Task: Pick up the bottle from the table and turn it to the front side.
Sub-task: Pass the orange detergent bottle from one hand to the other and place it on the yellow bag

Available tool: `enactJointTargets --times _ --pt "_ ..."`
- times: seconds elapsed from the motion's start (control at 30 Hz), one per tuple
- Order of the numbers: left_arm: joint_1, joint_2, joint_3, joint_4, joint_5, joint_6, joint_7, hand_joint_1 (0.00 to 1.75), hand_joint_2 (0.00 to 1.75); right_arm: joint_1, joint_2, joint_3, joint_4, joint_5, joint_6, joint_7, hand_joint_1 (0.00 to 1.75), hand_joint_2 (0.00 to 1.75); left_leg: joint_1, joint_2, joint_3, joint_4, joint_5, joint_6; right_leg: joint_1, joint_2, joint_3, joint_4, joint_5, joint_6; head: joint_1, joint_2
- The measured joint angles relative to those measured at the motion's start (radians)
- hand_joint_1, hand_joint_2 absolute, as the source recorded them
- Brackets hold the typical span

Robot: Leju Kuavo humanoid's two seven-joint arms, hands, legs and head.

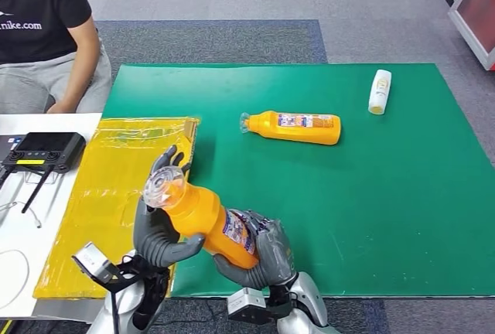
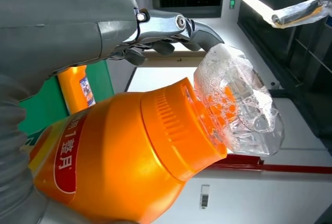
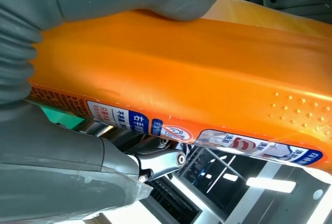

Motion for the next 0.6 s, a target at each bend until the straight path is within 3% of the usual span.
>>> enactJointTargets --times 0.6 --pt "-0.03 0.005 -0.027 0.009 -0.068 0.05 -0.014 0.0 1.75 -0.008 0.001 0.016 0.0 -0.024 0.031 -0.006 1.75 1.75 0.0 0.0 0.0 0.0 0.0 0.0 0.0 0.0 0.0 0.0 0.0 0.0 0.0 0.0"
